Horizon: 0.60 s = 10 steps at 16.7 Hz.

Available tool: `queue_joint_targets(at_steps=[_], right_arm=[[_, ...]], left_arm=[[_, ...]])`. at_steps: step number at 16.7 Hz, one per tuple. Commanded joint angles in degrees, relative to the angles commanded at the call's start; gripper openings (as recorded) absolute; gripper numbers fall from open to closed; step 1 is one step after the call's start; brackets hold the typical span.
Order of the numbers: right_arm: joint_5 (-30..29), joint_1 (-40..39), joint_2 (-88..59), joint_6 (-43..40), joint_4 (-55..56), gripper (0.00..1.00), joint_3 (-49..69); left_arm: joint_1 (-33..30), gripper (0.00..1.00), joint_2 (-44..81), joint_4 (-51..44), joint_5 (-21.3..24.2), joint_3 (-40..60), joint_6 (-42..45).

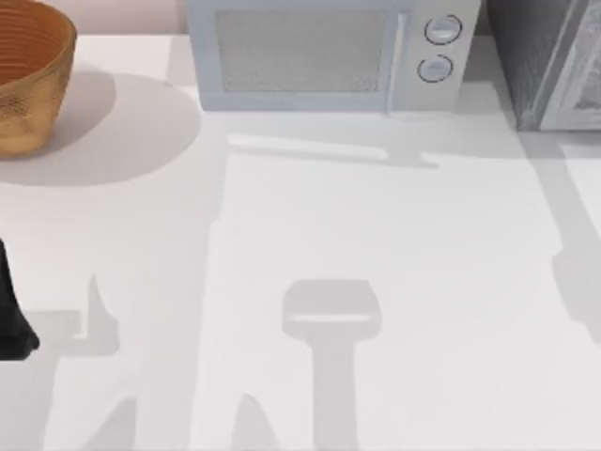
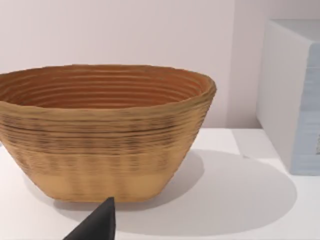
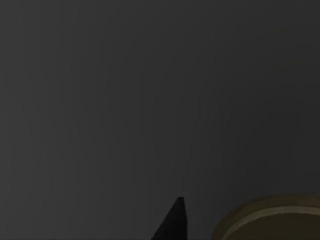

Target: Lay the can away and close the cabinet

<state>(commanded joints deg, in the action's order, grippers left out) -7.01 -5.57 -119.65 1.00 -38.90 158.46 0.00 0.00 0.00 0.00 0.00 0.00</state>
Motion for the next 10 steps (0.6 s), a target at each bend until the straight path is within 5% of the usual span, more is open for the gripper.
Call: queue_joint_targets(at_steps=[3, 10], right_arm=[[0.0, 0.0, 0.0, 0.0, 0.0, 0.98, 0.0], [0.0, 0.0, 0.0, 0.0, 0.0, 1.0, 0.0]], left_arm=[[0.0, 1.0, 0.0, 0.0, 0.0, 0.0, 0.0], [0.0, 1.0, 0.0, 0.0, 0.0, 0.0, 0.0]])
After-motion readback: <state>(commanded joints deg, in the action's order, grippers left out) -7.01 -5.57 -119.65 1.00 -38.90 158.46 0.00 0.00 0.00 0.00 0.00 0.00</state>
